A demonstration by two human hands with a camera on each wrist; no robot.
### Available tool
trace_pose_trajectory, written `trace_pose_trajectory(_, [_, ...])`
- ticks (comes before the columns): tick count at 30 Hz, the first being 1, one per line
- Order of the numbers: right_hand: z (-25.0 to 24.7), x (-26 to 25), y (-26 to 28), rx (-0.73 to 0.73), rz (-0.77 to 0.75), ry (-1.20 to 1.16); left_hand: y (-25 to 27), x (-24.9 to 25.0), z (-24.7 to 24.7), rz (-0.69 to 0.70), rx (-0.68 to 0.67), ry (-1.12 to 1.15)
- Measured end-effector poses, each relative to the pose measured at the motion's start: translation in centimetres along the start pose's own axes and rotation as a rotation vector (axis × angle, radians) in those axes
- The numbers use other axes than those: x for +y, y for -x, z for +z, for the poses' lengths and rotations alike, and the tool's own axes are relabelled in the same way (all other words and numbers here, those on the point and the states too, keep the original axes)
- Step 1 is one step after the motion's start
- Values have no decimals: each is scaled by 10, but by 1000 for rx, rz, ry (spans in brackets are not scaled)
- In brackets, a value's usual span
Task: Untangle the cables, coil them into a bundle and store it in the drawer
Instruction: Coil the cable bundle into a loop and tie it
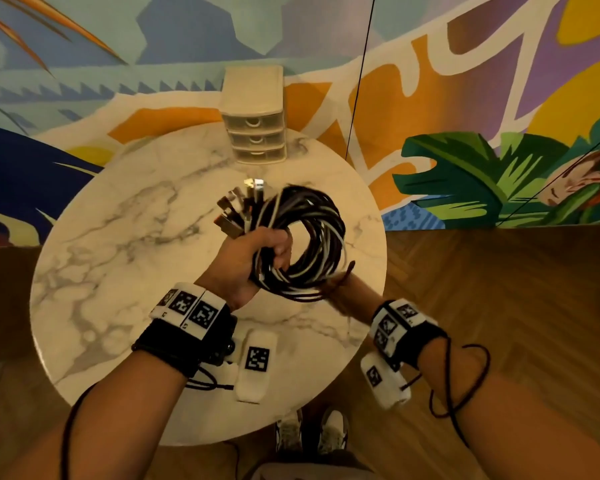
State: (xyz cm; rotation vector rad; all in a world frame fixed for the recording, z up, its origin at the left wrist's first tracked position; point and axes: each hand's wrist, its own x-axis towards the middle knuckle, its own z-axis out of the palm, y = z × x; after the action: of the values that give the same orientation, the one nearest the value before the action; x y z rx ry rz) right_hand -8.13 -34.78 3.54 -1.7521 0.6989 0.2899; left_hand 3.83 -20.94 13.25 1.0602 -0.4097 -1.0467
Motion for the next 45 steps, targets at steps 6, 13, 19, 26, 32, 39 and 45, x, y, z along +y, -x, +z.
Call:
trace_pose_trajectory(6, [-44, -33, -10, 32, -32, 347, 13, 3, -3, -7, -120, -413])
trace_pose_trajectory(13, [-66, -42, -6, -55, 45, 69, 8, 5, 6, 165, 133, -505])
trace_pose_trajectory(19, [-59, -38, 13, -69, 94, -439, -2, 0, 6, 251, 326, -532])
trace_pose_trajectory(26, [-32, -63, 29, 115, -37, -582, -9, -8, 21, 328, 458, -564])
trace_pose_trajectory(32, [-8, -79, 29, 276, 3, -798, -9, -19, 24, 330, 589, -476])
trace_pose_trajectory(39, [-8, -86, 25, 377, 116, -960, -15, -20, 18, 318, 672, -381])
trace_pose_trajectory(45, [-2, -100, 17, 357, 110, -1088, -10, -23, 29, 269, 544, -334])
